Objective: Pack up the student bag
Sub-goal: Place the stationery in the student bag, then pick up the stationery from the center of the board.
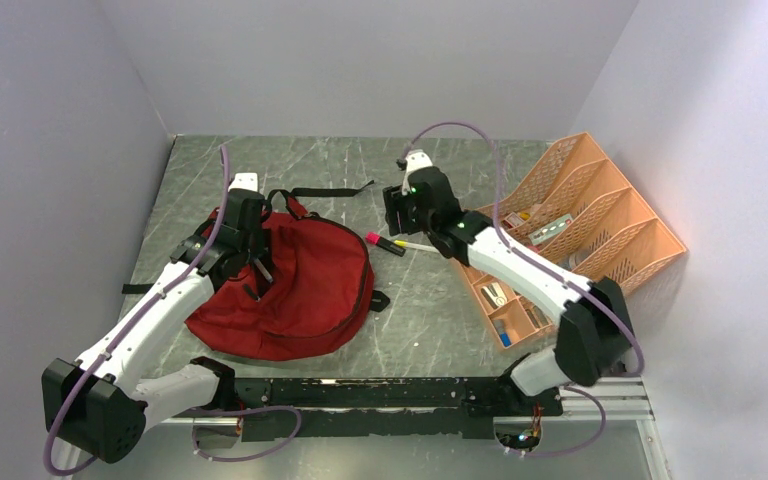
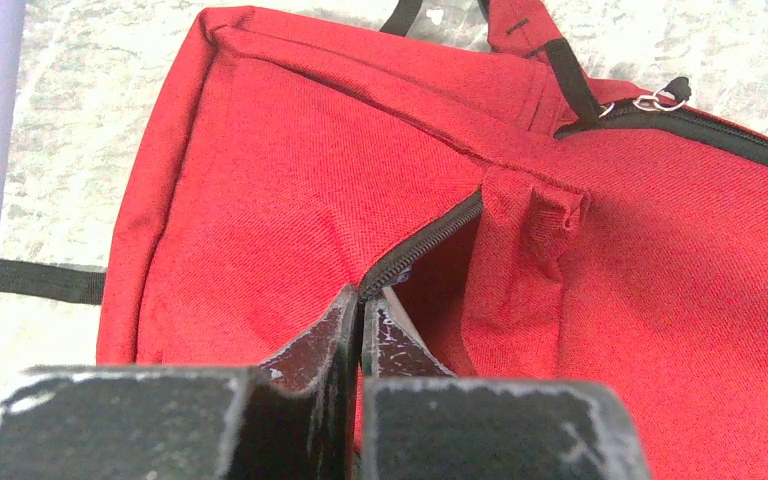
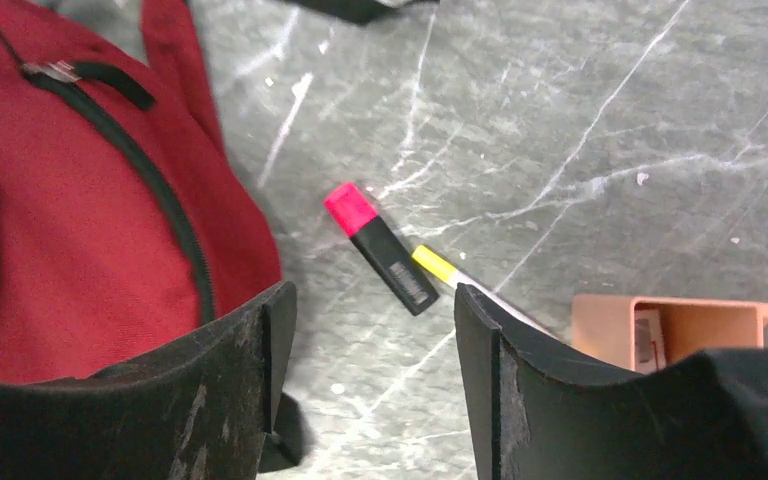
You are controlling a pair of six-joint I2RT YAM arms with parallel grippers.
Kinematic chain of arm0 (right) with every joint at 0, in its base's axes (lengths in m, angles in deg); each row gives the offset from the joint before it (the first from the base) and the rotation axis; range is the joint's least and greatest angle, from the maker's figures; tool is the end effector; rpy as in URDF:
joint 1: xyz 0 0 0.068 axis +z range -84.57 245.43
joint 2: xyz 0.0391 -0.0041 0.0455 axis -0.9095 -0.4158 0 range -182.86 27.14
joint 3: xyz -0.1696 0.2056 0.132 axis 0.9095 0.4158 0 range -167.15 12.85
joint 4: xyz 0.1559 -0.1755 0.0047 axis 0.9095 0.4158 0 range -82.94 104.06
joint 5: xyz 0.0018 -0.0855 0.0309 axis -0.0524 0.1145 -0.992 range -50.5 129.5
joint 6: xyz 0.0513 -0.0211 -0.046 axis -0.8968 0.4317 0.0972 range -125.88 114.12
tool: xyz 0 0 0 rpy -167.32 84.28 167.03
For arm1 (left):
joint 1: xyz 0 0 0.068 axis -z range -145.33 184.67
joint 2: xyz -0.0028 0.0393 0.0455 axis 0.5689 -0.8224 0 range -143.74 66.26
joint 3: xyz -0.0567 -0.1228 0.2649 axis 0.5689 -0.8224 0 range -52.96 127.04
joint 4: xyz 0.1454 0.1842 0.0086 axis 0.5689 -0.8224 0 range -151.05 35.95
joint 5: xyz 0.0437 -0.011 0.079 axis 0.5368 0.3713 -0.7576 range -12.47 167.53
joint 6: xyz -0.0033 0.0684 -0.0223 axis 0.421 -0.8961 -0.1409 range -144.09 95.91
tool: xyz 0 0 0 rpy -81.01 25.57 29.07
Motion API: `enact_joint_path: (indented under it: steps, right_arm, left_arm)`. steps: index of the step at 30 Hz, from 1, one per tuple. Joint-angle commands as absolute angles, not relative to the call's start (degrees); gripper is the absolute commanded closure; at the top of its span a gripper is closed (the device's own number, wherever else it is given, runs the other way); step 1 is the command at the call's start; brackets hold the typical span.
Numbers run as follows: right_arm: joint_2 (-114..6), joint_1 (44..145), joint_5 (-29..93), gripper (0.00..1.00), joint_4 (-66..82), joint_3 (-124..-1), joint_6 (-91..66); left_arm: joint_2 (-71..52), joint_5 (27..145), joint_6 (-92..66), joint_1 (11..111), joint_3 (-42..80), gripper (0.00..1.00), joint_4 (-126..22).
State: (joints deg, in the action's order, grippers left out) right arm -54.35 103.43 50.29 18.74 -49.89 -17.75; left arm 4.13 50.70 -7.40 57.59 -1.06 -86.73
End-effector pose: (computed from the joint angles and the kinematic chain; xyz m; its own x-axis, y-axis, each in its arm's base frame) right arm 0.2555 0.1855 0.3198 -0.4889 -0.1255 -0.8633 -0.3851 0.9190 0.0846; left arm 0.1961 -0.0537 0.3033 -0.6131 -0.0189 -0.7898 -0.1388 0.9867 0.0841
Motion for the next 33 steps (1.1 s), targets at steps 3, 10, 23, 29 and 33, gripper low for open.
enact_joint_path:
  steps: [3, 10, 23, 29, 33]
  right_arm:
    - [-65.8, 98.6, 39.9, 0.39, 28.8, -57.0, -5.0]
    - [-76.0, 95.4, 30.1, 0.42, 32.4, -63.4, 2.1]
    - [-89.8, 95.2, 22.5, 0.46, 36.9, -75.7, 8.3]
    - [-92.7, 95.5, 22.6, 0.48, 37.6, -77.0, 9.6]
    - [-94.6, 96.4, 23.5, 0.46, 37.9, -77.7, 10.3]
  left_arm:
    - [5.8, 51.1, -7.7, 56.9, -1.0, 0.95, -84.0]
    - [6.2, 51.4, -7.7, 56.9, -1.0, 0.95, -83.9]
    - [6.3, 51.5, -7.7, 56.9, -1.2, 0.95, -83.9]
    - [6.3, 51.7, -7.7, 56.9, -1.2, 0.95, -83.8]
    - [6.2, 51.8, -7.7, 56.9, -1.1, 0.95, -83.8]
